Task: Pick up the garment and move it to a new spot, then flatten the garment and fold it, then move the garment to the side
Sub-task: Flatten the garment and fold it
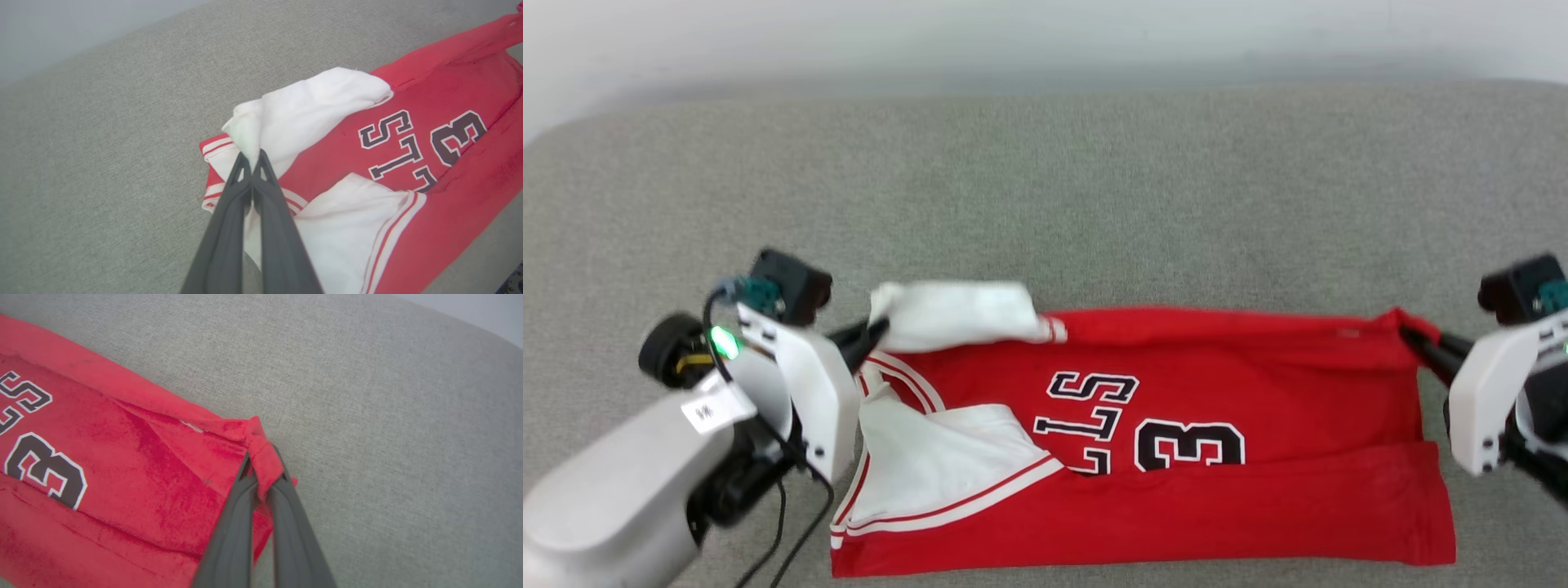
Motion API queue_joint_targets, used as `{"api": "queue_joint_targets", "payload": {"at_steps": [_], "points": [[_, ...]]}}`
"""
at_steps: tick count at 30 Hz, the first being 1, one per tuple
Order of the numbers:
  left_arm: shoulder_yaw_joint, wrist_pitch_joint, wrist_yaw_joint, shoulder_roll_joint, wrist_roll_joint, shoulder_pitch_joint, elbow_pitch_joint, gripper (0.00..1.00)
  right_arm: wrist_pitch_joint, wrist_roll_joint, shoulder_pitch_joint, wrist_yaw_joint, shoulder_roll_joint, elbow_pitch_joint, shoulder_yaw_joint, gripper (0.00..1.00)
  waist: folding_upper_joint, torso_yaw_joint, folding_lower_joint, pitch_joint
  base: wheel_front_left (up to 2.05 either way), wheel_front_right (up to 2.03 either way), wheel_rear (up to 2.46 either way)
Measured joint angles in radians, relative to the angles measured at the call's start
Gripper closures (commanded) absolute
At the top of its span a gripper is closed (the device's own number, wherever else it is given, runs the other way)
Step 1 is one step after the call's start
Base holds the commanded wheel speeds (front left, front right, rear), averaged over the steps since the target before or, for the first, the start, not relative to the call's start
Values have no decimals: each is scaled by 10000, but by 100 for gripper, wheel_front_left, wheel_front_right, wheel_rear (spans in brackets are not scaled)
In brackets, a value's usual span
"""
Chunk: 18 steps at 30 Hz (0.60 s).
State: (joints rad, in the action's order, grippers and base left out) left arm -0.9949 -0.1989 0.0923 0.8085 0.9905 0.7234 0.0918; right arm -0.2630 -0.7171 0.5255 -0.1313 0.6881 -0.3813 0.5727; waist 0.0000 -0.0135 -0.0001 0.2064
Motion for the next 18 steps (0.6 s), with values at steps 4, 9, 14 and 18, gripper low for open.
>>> {"api": "queue_joint_targets", "payload": {"at_steps": [4, 9, 14, 18], "points": [[-219, 52, 293, 153, 228, -854, -426, 100, 169, 56, -1149, 0, 42, 479, -424, 100, 0, 53, -1, -436, 0, 0, 0], [-401, 192, 619, 401, 537, -1866, -767, 100, 232, 176, -2462, 0, -42, 1012, -1083, 100, 0, 129, -1, -774, 0, 0, 0], [-587, 445, 859, 562, 604, -2513, -723, 100, -17, 174, -3560, 0, -343, 1461, -1718, 100, 0, 147, -1, -845, 0, 0, 0], [-648, 571, 918, 437, 771, -2843, -700, 100, -276, 174, -4165, 0, -489, 1569, -2096, 100, 0, 158, -1, -803, 0, 0, 0]]}}
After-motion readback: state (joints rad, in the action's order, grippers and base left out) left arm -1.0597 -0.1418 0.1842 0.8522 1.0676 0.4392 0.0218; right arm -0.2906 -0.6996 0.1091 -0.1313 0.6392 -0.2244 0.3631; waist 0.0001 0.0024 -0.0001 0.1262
